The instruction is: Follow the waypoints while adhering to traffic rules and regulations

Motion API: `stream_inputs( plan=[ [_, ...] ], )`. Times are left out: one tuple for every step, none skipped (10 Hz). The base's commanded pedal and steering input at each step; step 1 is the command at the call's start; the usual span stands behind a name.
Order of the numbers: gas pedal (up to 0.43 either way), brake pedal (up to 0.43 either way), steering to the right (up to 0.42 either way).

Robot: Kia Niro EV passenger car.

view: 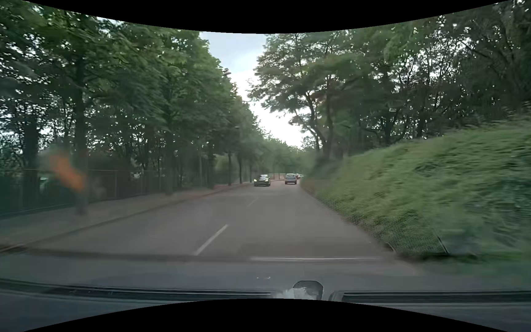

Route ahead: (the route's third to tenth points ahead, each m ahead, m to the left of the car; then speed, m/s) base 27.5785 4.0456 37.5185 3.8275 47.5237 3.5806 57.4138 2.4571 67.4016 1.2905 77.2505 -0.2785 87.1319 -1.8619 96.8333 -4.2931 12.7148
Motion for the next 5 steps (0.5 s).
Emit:
stream_inputs(
  plan=[
    [0.067, 0.000, -0.001],
    [0.067, 0.000, 0.000],
    [0.067, 0.000, 0.000],
    [0.067, 0.000, 0.000],
    [0.067, 0.000, 0.000]
  ],
)
